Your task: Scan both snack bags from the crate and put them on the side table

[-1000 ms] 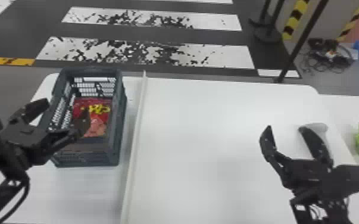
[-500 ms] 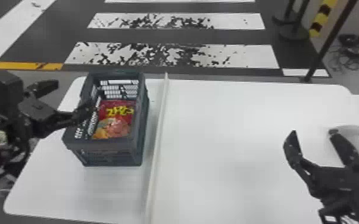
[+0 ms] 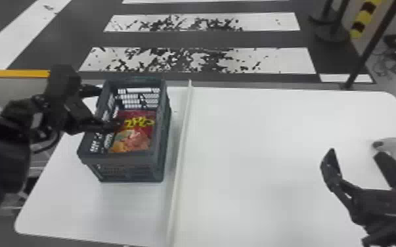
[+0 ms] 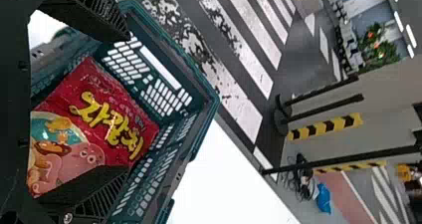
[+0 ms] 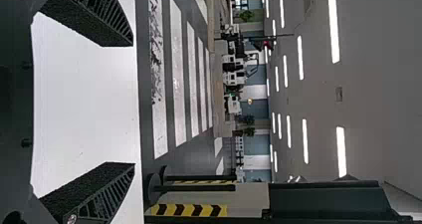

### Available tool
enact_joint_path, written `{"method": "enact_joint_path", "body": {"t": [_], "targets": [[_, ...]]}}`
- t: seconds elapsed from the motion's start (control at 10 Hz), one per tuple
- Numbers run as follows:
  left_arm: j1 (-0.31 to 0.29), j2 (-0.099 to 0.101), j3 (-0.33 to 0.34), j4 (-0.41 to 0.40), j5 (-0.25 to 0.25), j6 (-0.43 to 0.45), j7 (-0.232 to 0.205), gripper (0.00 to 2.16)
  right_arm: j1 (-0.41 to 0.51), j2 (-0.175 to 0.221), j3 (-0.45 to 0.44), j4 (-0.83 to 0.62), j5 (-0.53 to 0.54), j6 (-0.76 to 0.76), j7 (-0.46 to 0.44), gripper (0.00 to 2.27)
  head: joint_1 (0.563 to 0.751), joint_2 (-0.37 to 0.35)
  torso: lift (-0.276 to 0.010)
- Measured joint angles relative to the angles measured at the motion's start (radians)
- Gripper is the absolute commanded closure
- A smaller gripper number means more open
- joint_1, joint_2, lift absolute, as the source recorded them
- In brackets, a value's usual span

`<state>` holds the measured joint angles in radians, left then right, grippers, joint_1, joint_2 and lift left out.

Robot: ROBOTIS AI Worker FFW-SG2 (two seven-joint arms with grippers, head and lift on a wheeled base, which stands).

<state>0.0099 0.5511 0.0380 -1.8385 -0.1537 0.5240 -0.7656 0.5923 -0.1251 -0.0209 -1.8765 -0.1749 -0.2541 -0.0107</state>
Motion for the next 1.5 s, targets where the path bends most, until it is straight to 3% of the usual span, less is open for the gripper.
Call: {"method": "enact_joint_path", "body": {"t": [0.3, 0.5, 0.7, 0.8, 0.9, 1.3, 1.4, 1.5], "targets": [[-0.161, 0.006, -0.173, 0.164, -0.097, 0.014, -0.091, 0.08, 0.013, 0.001, -0.008, -0.016, 0.002, 0.012, 0.0, 0.07, 0.695, 0.033, -0.087], [-0.246, -0.009, -0.26, 0.274, -0.148, 0.027, -0.135, 0.08, 0.018, 0.001, -0.012, -0.025, 0.002, 0.019, 0.0, 0.07, 0.695, 0.025, -0.087], [-0.328, -0.044, -0.354, 0.387, -0.205, 0.04, -0.165, 0.09, 0.019, -0.001, -0.015, -0.027, 0.001, 0.029, 0.0, 0.07, 0.695, 0.006, -0.087], [-0.358, -0.083, -0.367, 0.43, -0.253, 0.042, -0.209, 0.09, 0.02, -0.003, -0.016, -0.028, -0.002, 0.029, 0.0, 0.07, 0.695, -0.002, -0.087], [-0.369, -0.112, -0.361, 0.455, -0.292, 0.043, -0.218, 0.09, 0.015, -0.007, -0.014, -0.028, -0.007, 0.034, 0.0, 0.07, 0.695, -0.014, -0.087], [-0.37, -0.127, -0.342, 0.529, -0.342, 0.046, -0.226, 0.09, -0.01, -0.028, -0.005, -0.024, -0.025, 0.064, 0.0, 0.08, 0.695, 0.016, -0.087], [-0.37, -0.139, -0.332, 0.554, -0.365, 0.046, -0.225, 0.09, -0.015, -0.031, -0.005, -0.019, -0.032, 0.067, 0.0, 0.08, 0.695, 0.022, -0.087], [-0.359, -0.169, -0.302, 0.577, -0.412, 0.046, -0.217, 0.12, -0.024, -0.034, 0.0, -0.014, -0.036, 0.071, 0.0, 0.08, 0.695, 0.026, -0.087]]}}
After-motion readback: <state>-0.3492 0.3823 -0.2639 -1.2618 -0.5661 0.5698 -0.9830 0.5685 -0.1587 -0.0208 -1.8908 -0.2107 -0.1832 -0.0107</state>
